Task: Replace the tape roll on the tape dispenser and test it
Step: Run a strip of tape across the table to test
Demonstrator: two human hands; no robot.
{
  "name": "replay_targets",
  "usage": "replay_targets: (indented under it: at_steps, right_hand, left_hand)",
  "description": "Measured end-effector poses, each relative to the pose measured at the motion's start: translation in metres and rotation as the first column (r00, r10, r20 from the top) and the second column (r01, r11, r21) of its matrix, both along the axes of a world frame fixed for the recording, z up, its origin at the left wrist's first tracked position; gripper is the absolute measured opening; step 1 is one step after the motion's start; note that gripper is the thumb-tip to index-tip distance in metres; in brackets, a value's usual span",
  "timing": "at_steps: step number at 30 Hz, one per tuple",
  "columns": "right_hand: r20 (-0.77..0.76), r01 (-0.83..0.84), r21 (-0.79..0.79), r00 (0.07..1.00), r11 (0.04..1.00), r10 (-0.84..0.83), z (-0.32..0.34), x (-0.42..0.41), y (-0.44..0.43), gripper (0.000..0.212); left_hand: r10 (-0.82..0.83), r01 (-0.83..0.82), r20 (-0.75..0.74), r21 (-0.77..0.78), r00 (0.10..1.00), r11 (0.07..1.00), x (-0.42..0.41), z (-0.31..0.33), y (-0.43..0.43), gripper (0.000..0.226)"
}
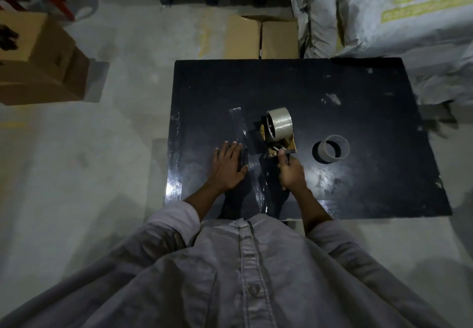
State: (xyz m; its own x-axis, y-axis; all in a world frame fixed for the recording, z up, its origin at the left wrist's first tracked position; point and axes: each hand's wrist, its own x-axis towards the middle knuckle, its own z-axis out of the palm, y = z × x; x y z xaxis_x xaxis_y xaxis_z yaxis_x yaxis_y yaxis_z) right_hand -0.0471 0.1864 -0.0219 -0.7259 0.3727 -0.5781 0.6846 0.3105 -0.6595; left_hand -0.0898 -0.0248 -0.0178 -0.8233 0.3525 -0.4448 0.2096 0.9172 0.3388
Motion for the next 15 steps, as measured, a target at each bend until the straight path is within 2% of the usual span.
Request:
replay_targets:
  at_steps: [2,4,5,6,8,9,11,15]
  right_hand:
    - [-0.009,0.183,-0.295,0.981,0.938,-0.195,0.007,-0.003,0.0,0.071]
    - [0.093,0.324,-0.565,0.939,0.759,-0.332,0.012,-0.002,0.0,0.077]
    - [0.154,0.371,-0.675,0.916,0.638,-0.37,0.015,-0.002,0.001,0.08]
    - [0.196,0.395,-0.766,0.894,0.506,-0.402,0.015,-0.001,0.003,0.082]
    - [0.232,0.386,-0.874,0.865,0.294,-0.444,0.015,0.001,0.013,0.082]
    - [0.236,0.369,-0.898,0.863,0.237,-0.447,0.016,0.003,0.02,0.081]
    - [0.227,0.34,-0.916,0.876,0.212,-0.425,0.018,0.008,0.036,0.08]
    - [0.192,0.297,-0.915,0.917,0.274,-0.35,0.024,0.011,0.056,0.082]
  left_hand:
    - [0.052,-0.05,-0.016,0.091,0.999,0.995,-0.004,0.001,0.004,0.065]
    - [0.147,-0.151,0.037,0.272,0.988,0.95,-0.012,0.003,0.01,0.046]
    - [0.239,-0.266,0.116,0.391,0.964,0.881,-0.016,0.004,0.016,0.041]
    - [0.346,-0.423,0.245,0.479,0.906,0.769,-0.021,0.007,0.022,0.039]
    - [0.446,-0.682,0.518,0.519,0.73,0.515,-0.032,0.015,0.035,0.041]
    - [0.44,-0.752,0.611,0.508,0.658,0.42,-0.037,0.018,0.04,0.043]
    - [0.418,-0.818,0.704,0.476,0.574,0.321,-0.049,0.022,0.047,0.044]
    - [0.333,-0.863,0.798,0.444,0.503,0.242,-0.067,0.031,0.062,0.044]
